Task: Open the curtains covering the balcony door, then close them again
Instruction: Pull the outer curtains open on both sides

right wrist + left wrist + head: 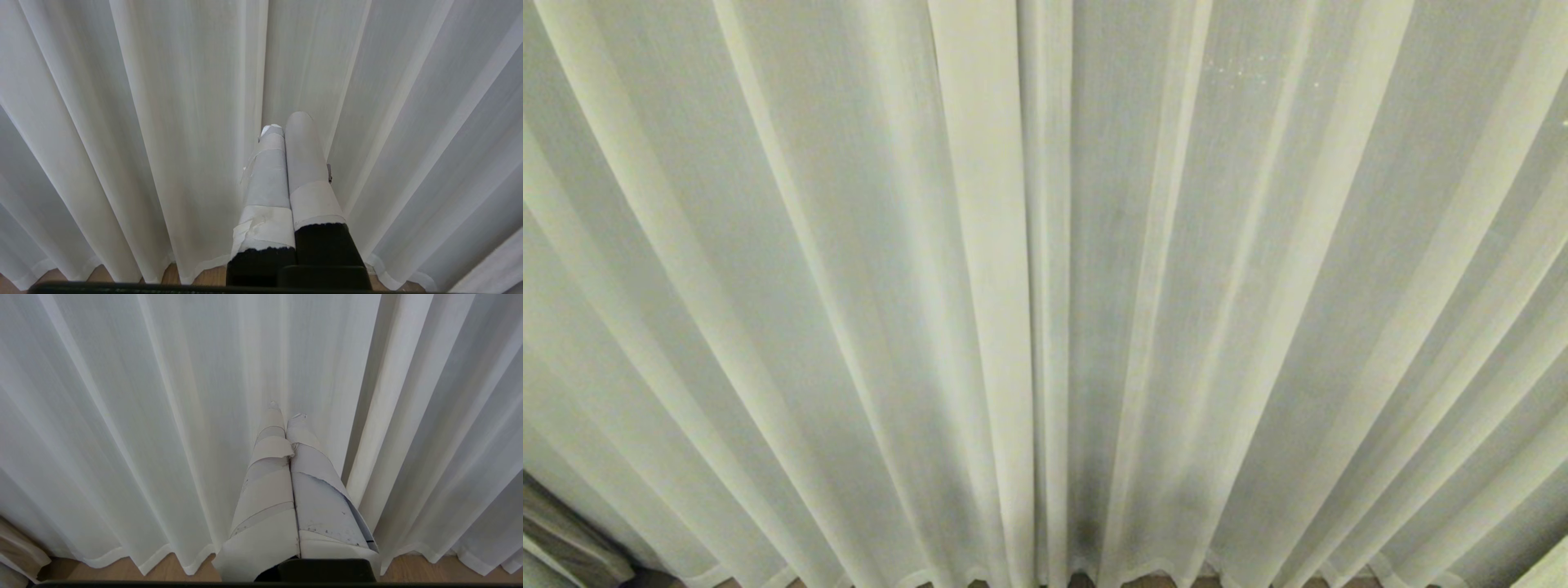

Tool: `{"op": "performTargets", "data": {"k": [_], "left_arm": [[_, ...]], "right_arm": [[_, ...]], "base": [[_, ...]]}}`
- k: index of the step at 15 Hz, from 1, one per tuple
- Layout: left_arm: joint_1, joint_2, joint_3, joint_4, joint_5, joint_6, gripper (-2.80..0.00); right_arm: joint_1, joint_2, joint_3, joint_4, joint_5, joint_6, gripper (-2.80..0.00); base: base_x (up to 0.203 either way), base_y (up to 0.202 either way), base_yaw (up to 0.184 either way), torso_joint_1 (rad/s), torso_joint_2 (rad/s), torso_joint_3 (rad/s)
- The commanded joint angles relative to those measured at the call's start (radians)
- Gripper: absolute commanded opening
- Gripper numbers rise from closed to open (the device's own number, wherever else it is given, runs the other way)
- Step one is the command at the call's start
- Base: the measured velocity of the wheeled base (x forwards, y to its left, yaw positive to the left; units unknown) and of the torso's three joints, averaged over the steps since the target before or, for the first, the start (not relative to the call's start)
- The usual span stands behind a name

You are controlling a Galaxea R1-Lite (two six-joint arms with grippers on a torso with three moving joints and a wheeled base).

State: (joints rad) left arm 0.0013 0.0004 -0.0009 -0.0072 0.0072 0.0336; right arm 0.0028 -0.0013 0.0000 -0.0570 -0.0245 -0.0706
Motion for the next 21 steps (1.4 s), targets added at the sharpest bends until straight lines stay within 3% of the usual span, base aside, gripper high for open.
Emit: {"op": "performTargets", "data": {"k": [1,21], "left_arm": [[0.000,0.000,-0.001,0.000,0.000,0.000,-2.80],[0.000,0.000,0.001,0.000,0.000,0.000,-2.80]], "right_arm": [[0.000,0.001,0.000,-0.001,0.000,-0.004,-2.80],[0.000,0.001,0.000,0.000,0.000,-0.003,-2.80]], "base": [[0.000,0.000,0.000,0.000,0.00,0.000],[0.000,0.000,0.000,0.000,0.00,0.000]]}}
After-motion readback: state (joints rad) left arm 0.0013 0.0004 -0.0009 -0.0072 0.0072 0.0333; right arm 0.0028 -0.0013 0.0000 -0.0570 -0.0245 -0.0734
